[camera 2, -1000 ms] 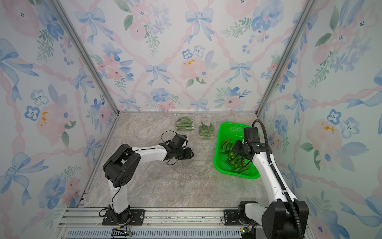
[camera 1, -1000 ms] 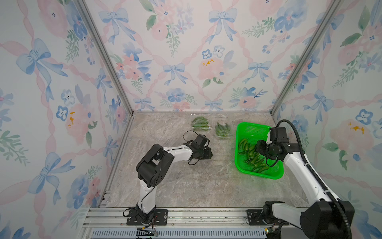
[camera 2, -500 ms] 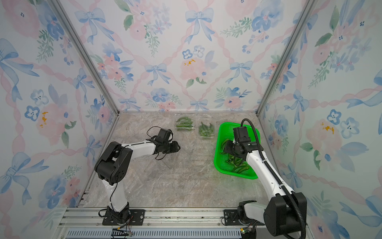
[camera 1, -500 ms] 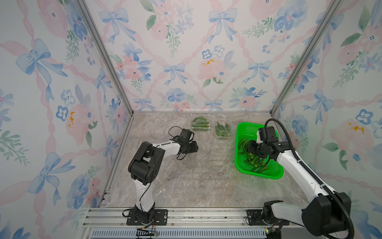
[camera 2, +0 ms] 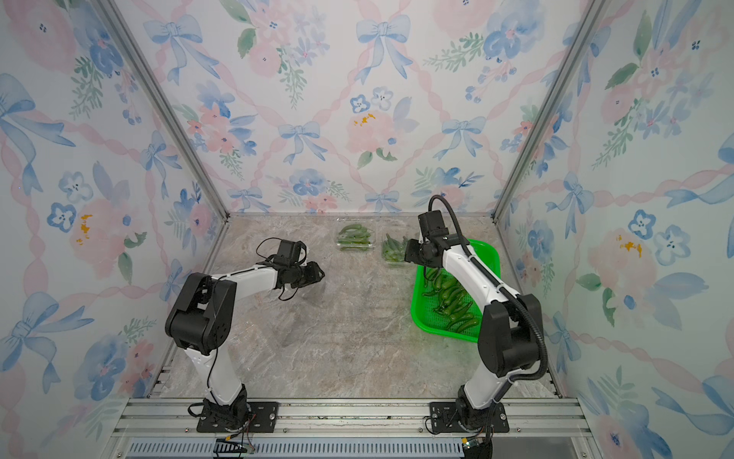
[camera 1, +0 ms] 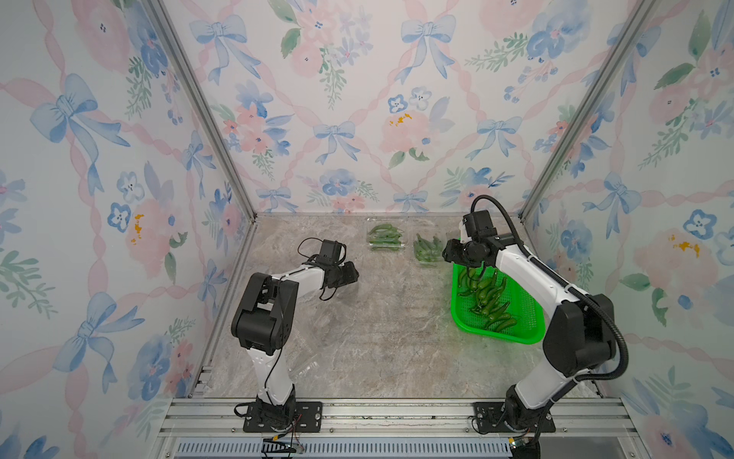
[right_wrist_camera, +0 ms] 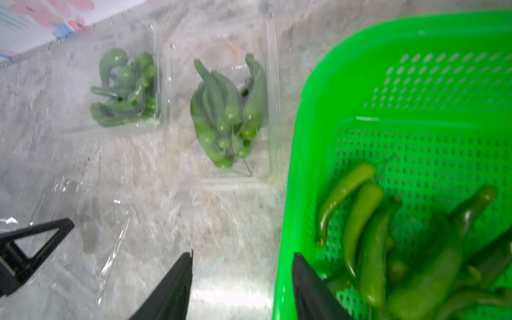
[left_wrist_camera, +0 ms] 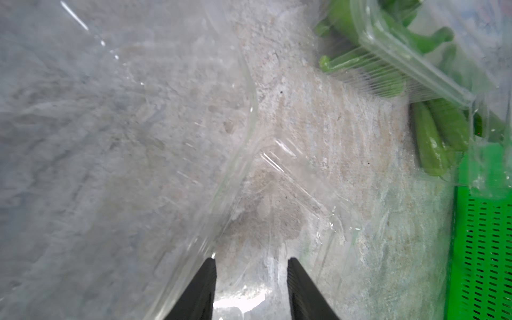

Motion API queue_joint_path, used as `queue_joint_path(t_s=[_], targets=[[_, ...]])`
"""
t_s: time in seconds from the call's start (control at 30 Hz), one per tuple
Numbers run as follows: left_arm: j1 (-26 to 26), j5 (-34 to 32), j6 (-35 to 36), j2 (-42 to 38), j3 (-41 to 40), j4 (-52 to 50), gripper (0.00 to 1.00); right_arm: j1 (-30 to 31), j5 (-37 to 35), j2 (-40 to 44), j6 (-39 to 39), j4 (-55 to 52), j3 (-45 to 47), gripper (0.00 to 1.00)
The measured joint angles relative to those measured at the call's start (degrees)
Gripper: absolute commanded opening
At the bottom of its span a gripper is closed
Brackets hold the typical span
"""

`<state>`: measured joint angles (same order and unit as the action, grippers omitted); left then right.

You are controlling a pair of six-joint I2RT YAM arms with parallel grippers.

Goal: Take small green peppers out of containers
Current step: Move the packing box to the center of the board.

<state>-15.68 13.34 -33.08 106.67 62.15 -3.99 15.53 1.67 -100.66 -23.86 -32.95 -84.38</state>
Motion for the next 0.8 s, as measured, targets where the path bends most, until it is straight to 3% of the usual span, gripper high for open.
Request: queue_joint_path(t_s=[0.27, 0.6, 0.8], targets=[[0.5, 2.0, 0.0, 0.0, 1.0, -0.5, 0.45, -1.4, 0.5, -19.6, 0.1, 1.0, -21.5, 0.57], [0.3, 4.4, -0.5, -6.0, 3.7, -0.8, 0.47, -4.4, 1.1, -43.5, -0.1, -6.7, -56.5, 0.57], [-2.8, 5.3, -0.8, -7.2, 4.8, -0.9, 0.47, -5.0, 2.4, -48.4, -1.0, -10.5, -62.1, 0.54]])
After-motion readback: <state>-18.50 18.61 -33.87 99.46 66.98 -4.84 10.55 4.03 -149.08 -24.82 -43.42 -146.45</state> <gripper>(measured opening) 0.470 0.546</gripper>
